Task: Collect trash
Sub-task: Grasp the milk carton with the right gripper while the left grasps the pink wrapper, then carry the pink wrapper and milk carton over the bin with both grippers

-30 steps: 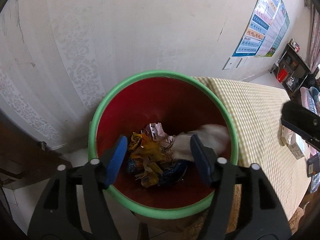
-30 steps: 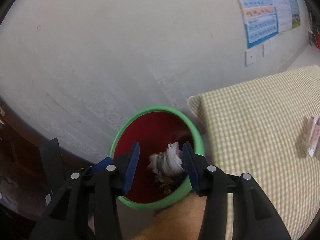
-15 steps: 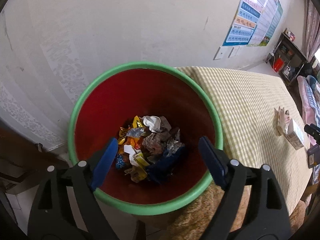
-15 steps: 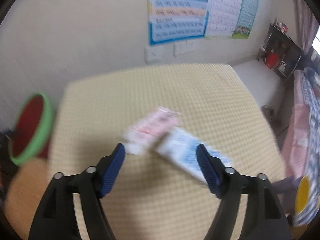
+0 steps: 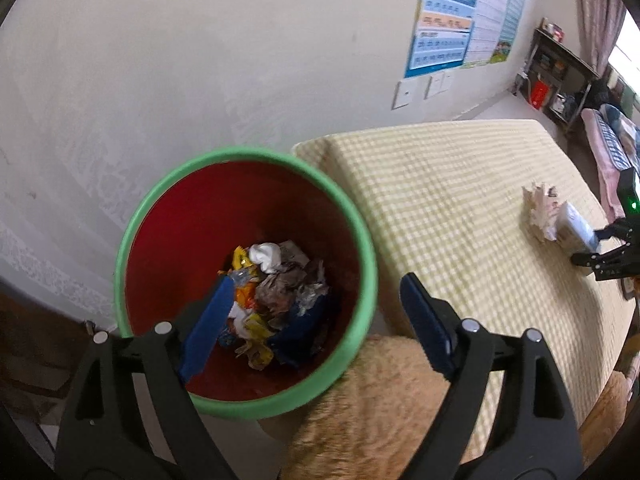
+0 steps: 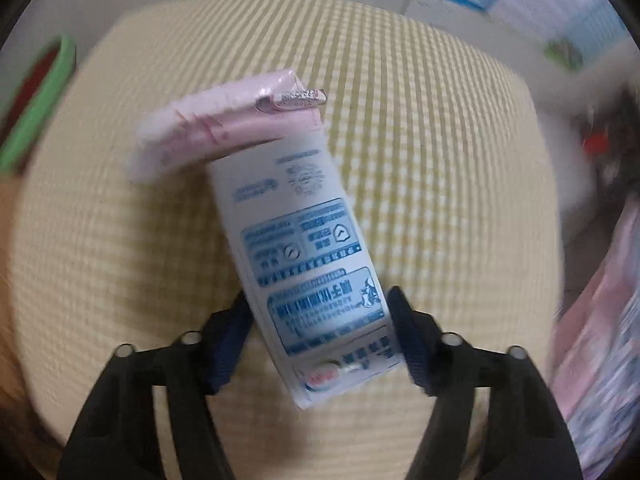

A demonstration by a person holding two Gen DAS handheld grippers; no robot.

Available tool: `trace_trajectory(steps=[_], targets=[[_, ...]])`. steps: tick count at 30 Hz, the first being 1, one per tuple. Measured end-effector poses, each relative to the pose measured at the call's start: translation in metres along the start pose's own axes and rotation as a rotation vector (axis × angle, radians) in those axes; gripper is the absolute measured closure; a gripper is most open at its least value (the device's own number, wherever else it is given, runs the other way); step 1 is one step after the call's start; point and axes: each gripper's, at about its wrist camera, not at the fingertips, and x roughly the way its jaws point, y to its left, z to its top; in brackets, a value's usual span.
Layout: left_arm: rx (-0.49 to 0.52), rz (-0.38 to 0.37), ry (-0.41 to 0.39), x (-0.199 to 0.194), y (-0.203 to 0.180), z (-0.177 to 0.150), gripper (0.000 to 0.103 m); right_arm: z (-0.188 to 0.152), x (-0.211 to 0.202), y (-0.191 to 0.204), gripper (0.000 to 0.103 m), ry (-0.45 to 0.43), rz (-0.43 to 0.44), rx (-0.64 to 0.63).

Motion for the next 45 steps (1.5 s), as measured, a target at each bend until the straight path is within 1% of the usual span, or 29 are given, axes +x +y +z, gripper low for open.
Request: trace_trajectory(steps=[1,2,4,6,7,8,10,11,12,13,15,16,17,18,19,20,21,24,27,29,31,34,36,39,42,45], targets=[[0.013,-0.007,-0.006,-0.001,-0.008,0.002,0.021,-0.006,-0.003,0.001,0.045,-0.016,0.036,0.048],[0.024,-0.016,-0.008,-0.001,-0.015,0.004,0.021,-0.016,-0.008,0.0,0.045,-0.04,0.079,0.123],[0.058,-0.066,-0.017,0.001,-0.039,0.011,0.021,-0.046,-0.015,0.0,0.046,-0.082,0.168,0.308],[0.1,-0.119,-0.023,0.005,-0.068,0.018,0.021,-0.074,-0.02,0.002,0.046,-0.127,0.249,0.441],[0.115,-0.145,-0.024,0.006,-0.081,0.02,0.021,-0.096,-0.023,0.007,0.046,-0.16,0.281,0.532],[0.134,-0.186,-0.024,0.01,-0.101,0.024,0.021,-0.109,-0.025,0.01,0.046,-0.181,0.286,0.578],[0.169,-0.253,-0.017,0.017,-0.136,0.031,0.021,-0.142,-0.035,0.025,0.046,-0.264,0.276,0.68],[0.188,-0.282,-0.015,0.023,-0.157,0.036,0.022,-0.152,-0.039,0.029,0.046,-0.303,0.269,0.716],[0.203,-0.299,-0.012,0.029,-0.173,0.04,0.023,-0.159,-0.041,0.032,0.046,-0.34,0.262,0.753],[0.222,-0.318,0.0,0.038,-0.196,0.046,0.023,-0.174,-0.044,0.039,0.046,-0.385,0.252,0.802],[0.252,-0.329,0.017,0.054,-0.227,0.053,0.023,-0.178,-0.048,0.044,0.046,-0.411,0.236,0.806],[0.267,-0.322,0.023,0.06,-0.237,0.053,0.023,-0.179,-0.051,0.043,0.046,-0.423,0.221,0.787],[0.294,-0.298,0.035,0.072,-0.25,0.054,0.024,-0.176,-0.054,0.045,0.046,-0.431,0.215,0.787],[0.315,-0.281,0.052,0.082,-0.258,0.053,0.032,-0.178,-0.054,0.045,0.046,-0.44,0.213,0.793],[0.34,-0.262,0.098,0.096,-0.267,0.05,0.04,-0.176,-0.057,0.042,0.046,-0.44,0.212,0.793],[0.357,-0.251,0.164,0.111,-0.272,0.046,0.06,-0.176,-0.055,0.042,0.046,-0.437,0.207,0.79],[0.354,-0.246,0.212,0.121,-0.273,0.042,0.067,-0.177,-0.055,0.044,0.046,-0.437,0.203,0.785],[0.319,-0.262,0.183,0.116,-0.262,0.039,0.072,-0.174,-0.06,0.043,0.046,-0.457,0.2,0.774],[0.281,-0.276,0.129,0.09,-0.238,0.031,0.072,-0.174,-0.059,0.044,0.046,-0.453,0.205,0.77],[0.26,-0.289,0.115,0.076,-0.221,0.024,0.072,-0.174,-0.058,0.047,0.046,-0.449,0.207,0.766],[0.248,-0.279,0.107,0.061,-0.202,0.016,0.072,-0.172,-0.059,0.048,0.046,-0.445,0.206,0.763],[0.214,-0.273,0.086,0.04,-0.177,0.017,0.072,-0.164,-0.063,0.05,0.046,-0.451,0.197,0.752],[0.214,-0.264,0.061,0.025,-0.165,0.014,0.072,-0.153,-0.063,0.051,0.046,-0.449,0.193,0.745],[0.204,-0.257,0.016,0.006,-0.148,0.013,0.072,-0.15,-0.07,0.054,0.046,-0.462,0.195,0.738],[0.179,-0.244,-0.013,-0.006,-0.134,0.018,0.072,-0.14,-0.075,0.056,0.046,-0.463,0.205,0.735],[0.17,-0.234,-0.054,-0.02,-0.129,0.022,0.072,-0.127,-0.082,0.06,0.046,-0.473,0.223,0.732]])
